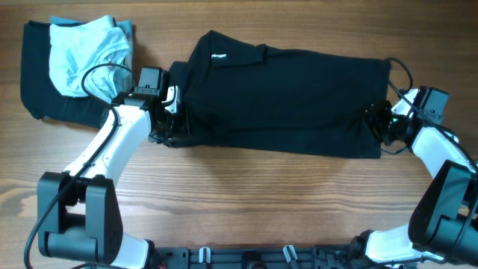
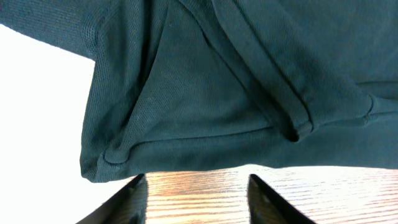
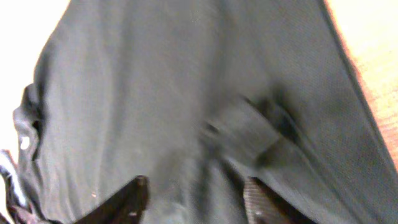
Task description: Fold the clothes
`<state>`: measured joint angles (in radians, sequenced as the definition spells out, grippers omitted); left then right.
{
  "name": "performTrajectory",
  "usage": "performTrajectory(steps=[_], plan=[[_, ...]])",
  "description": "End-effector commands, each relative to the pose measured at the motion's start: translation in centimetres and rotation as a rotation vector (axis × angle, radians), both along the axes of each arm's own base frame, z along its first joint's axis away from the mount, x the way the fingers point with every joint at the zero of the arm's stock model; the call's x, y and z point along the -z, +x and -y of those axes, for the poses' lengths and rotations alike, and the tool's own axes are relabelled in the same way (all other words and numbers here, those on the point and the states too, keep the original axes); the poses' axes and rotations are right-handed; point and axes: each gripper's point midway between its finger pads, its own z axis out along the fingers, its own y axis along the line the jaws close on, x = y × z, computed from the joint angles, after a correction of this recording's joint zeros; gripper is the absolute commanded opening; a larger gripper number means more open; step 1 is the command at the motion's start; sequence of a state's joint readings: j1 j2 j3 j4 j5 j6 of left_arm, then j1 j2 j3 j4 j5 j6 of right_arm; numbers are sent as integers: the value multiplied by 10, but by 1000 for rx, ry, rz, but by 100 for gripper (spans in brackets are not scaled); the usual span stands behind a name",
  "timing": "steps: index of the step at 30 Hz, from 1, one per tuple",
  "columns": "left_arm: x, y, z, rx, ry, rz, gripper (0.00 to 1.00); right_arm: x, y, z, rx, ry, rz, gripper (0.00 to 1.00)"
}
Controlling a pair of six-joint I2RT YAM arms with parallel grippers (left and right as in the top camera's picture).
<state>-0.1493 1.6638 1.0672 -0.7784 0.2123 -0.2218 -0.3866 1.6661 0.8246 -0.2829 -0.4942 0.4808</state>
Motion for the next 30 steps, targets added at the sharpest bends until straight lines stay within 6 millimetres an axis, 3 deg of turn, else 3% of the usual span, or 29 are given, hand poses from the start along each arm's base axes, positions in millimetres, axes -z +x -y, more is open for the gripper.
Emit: performTrajectory(steps=[1, 5, 10, 14, 17, 20, 24, 27, 30], plan=[[-16, 4, 14, 67, -78, 43, 54, 10, -14, 12, 61, -50, -84, 62], [-22, 0, 32, 172, -168, 59, 51, 10, -21, 17, 73, -35, -97, 62], [-26, -7, 54, 335, -208, 92, 47, -16, -15, 6, 5, 6, 1, 61], [-13, -11, 66, 434, -138, 96, 32, -41, -15, 2, -5, 4, 59, 62], [-1, -11, 78, 476, -111, 99, 31, -52, -18, 1, -6, -4, 76, 63], [11, -7, 87, 504, -94, 104, 40, -55, -20, 0, -6, -5, 78, 64], [31, -3, 81, 506, -15, 86, 43, -53, -24, -2, -13, -2, 63, 64], [40, 3, 84, 507, -17, 96, 41, -52, -26, -3, -26, -6, 56, 64], [39, 12, 87, 495, -23, 131, 32, -52, -26, -3, -26, -5, 55, 64]])
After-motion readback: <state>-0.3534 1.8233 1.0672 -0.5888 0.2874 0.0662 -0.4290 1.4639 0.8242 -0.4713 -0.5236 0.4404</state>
